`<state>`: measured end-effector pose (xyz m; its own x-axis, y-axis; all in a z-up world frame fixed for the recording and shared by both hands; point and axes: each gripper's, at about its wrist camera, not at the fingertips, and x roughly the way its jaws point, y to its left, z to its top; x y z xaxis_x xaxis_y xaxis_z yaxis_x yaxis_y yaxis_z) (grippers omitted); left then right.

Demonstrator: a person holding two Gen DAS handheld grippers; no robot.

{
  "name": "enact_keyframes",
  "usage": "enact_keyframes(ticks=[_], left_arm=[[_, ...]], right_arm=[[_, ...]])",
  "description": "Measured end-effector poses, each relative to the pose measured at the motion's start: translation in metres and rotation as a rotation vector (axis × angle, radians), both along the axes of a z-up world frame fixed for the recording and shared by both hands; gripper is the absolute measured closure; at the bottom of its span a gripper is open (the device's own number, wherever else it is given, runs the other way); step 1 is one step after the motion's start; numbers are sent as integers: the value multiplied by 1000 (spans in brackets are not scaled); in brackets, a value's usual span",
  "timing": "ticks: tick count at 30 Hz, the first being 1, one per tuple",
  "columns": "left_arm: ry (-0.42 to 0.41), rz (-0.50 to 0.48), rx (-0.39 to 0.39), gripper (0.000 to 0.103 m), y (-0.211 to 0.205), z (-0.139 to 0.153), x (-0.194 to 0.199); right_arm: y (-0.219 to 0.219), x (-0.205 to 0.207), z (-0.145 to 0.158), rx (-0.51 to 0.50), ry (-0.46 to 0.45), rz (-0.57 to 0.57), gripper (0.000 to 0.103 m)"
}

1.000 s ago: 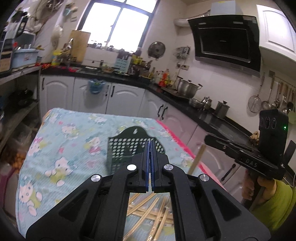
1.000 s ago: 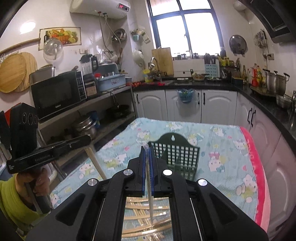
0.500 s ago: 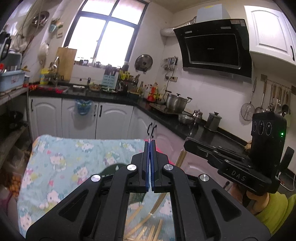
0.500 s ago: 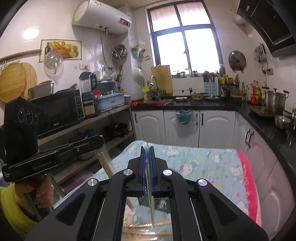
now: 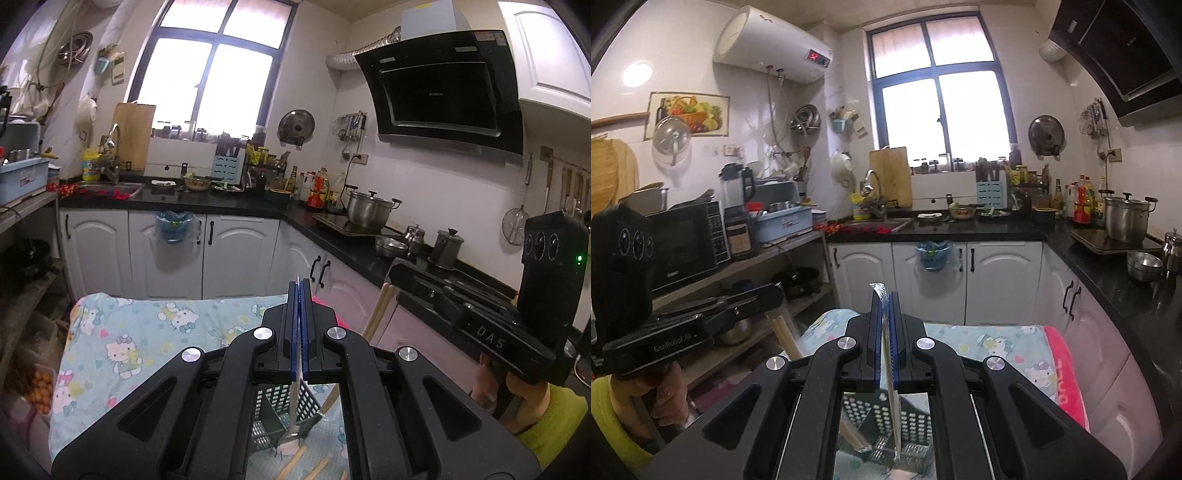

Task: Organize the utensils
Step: 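Lift the held chopsticks with both tools and carry them above the green caddy, then lower the chopsticks into the caddy slots and open both tools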

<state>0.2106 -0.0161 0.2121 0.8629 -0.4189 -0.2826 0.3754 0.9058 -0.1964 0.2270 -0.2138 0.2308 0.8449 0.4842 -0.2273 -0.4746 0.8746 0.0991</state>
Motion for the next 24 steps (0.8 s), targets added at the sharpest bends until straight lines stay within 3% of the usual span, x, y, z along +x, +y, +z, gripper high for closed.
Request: enact_keyframes(ticks=[9, 24], left_arm=[[38, 45, 29, 103, 9, -20, 28], [141, 81, 38, 103, 28, -80, 58]], right_arm=[[6, 37, -18, 11, 38, -27, 99], [26, 73, -77, -44, 115, -81, 99]])
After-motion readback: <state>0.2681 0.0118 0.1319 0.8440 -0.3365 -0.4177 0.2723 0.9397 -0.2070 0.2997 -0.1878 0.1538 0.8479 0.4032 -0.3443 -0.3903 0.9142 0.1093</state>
